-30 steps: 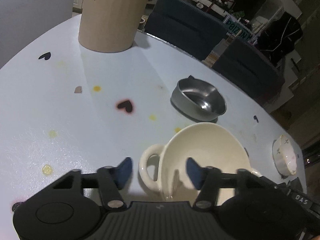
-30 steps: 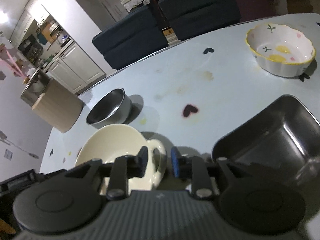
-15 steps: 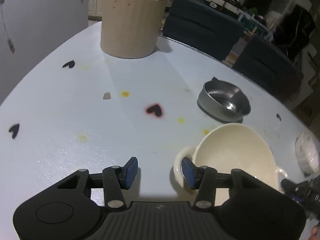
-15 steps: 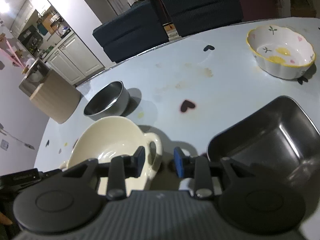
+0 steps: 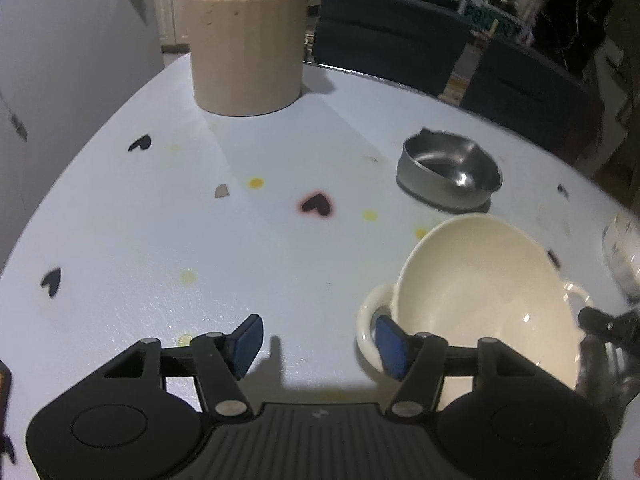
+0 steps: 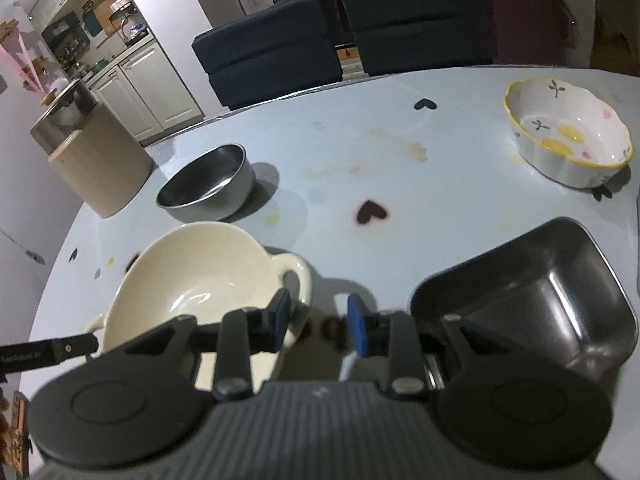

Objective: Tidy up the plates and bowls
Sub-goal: 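Close both grippers on the cream bowl rim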

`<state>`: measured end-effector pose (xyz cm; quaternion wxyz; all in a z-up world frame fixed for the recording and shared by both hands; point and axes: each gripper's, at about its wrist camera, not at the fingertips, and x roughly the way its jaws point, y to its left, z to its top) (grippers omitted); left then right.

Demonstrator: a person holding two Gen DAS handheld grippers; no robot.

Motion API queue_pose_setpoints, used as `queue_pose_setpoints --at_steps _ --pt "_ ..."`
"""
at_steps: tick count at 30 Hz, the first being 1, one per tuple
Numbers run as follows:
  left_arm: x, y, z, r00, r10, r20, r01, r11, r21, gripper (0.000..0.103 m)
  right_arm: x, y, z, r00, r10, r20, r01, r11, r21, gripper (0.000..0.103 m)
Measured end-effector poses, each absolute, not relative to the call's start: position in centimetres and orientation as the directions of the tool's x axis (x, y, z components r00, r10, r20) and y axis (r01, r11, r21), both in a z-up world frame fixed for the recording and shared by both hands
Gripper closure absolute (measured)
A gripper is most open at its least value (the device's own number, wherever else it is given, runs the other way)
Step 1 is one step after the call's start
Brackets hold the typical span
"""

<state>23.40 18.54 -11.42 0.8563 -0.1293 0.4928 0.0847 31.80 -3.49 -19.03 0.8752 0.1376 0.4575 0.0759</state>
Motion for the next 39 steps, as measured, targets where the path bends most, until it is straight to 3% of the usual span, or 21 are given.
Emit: queue_pose_setpoints --at_steps 2,5,8,13,24,28,39 --pt "23.1 19.4 -11.0 0.537 -0.03 -0.843 -0.303 0.926 -0.227 0.042 31.7 -3.9 -18.7 0.593 0.273 -0.758 -0.001 0.941 0.339 0.074" --pt "23.1 20.1 -11.0 0.571 -0.116 -0.813 -0.318 0.881 -0.35 0.043 31.8 -4.3 -18.0 0.607 0.343 -0.717 -0.045 0.915 0.4 0.07" --pt "23.5 19.6 -11.7 0.542 -0.126 -0.831 -0.315 0.886 -0.34 0.055 31.9 -3.9 -17.9 0.604 0.346 -0.718 -0.073 0.921 0.383 0.065" --pt "24.3 18.6 -12.5 0.517 -0.173 -0.838 -0.284 0.889 -0.359 0.061 32.6 -3.1 -18.8 0.566 0.335 -0.753 -0.088 0.933 0.349 0.065" --pt "25.4 17.0 -13.8 0.474 -0.162 -0.865 -0.272 0.908 -0.319 0.063 33.7 -2.6 -19.9 0.526 0.311 -0.792 -0.092 0.946 0.31 0.071" --pt "25.2 17.5 -14.0 0.483 -0.145 -0.863 -0.298 0.9 -0.318 0.074 33.9 -2.2 -20.0 0.525 0.3 -0.796 -0.097 0.951 0.295 0.071" --pt "24.9 19.0 -15.2 0.518 -0.221 -0.826 -0.33 0.84 -0.431 0.077 34.0 -1.9 -20.3 0.525 0.307 -0.794 -0.109 0.949 0.295 0.075"
